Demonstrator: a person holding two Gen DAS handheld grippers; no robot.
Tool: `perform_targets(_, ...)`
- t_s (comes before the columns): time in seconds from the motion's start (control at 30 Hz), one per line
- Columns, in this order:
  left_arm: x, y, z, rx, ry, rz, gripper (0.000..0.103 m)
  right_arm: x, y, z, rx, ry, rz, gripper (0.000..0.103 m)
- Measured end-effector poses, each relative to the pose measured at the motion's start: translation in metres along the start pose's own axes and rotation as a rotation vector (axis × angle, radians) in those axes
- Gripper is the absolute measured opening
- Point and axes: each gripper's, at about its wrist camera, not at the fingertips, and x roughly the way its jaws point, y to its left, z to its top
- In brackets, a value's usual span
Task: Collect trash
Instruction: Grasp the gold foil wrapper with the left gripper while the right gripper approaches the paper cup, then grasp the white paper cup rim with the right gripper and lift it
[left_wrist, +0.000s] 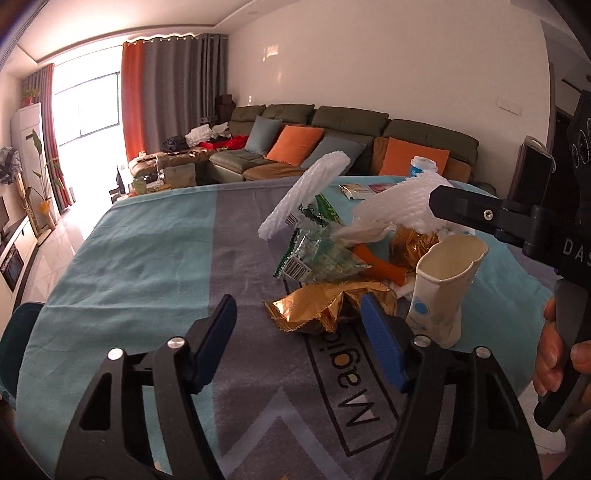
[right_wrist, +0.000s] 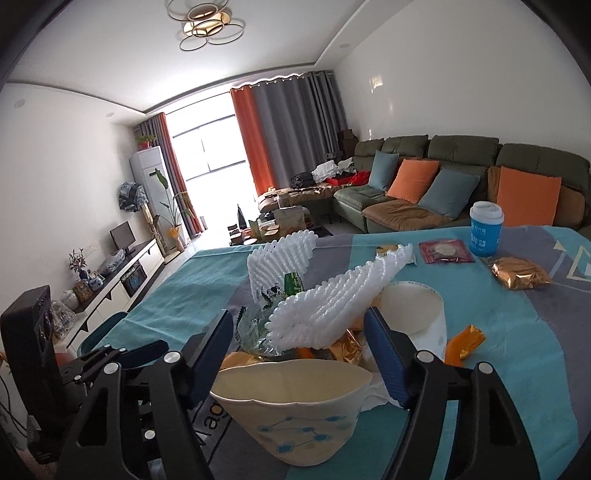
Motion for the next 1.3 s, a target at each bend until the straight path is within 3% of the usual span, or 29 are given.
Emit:
perform_targets(0.07,0.007,0.004,-0.001,-0.017,0.025,-0.045,0.048,0.002,-0.006,0.0,0.02,0.014,0.015,0.054)
perform_targets(0.13,0.014,0.008,0.0,-0.032,0.051,-0.082,0.025,0.006,-0.01,0.0,0.05,0.037,0.038,0.041)
perform_targets(0.2,0.02,0.009,0.0,-0.038,0.059,-0.101,0.024,0.01,-0.013,-0.002,0.069,0.051,0.049,0.026)
perform_targets(0.37,0.019,0.012,-0.001,-0.043,0.05,-0.128,0.013,0.009,-0.016,0.001,0.085,0.055,0.065,0.009)
perform_targets(0.57,0.009,0.021,-0.001,-0.083,0.043,-0.138,0.012,0.004,-0.028,0.008,0.079,0.048,0.076,0.013)
perform_targets(0.67,0.0,0.03,-0.002,-0.097,0.035,-0.129,0.011,-0.004,-0.038,0.008,0.104,0.049,0.092,0.044)
perform_targets(0.83,-0.016,0.041,-0.001,-0.107,0.015,-0.108,0.011,-0.009,-0.044,0.005,0.095,0.096,0.124,0.043)
perform_targets(1.0,-0.029,0.049,-0.001,-0.117,-0.004,-0.084,0.011,-0.004,-0.04,-0.003,0.075,0.178,0.139,0.03)
perform_targets(1.17,-0.042,0.055,-0.003,-0.113,-0.019,-0.063,0.011,-0.005,-0.046,-0.007,0.114,0.222,0.155,0.022)
perform_targets(1.3,-0.056,0.064,-0.005,-0.121,-0.036,-0.043,0.011,-0.01,-0.039,-0.005,0.06,0.242,0.153,0.018)
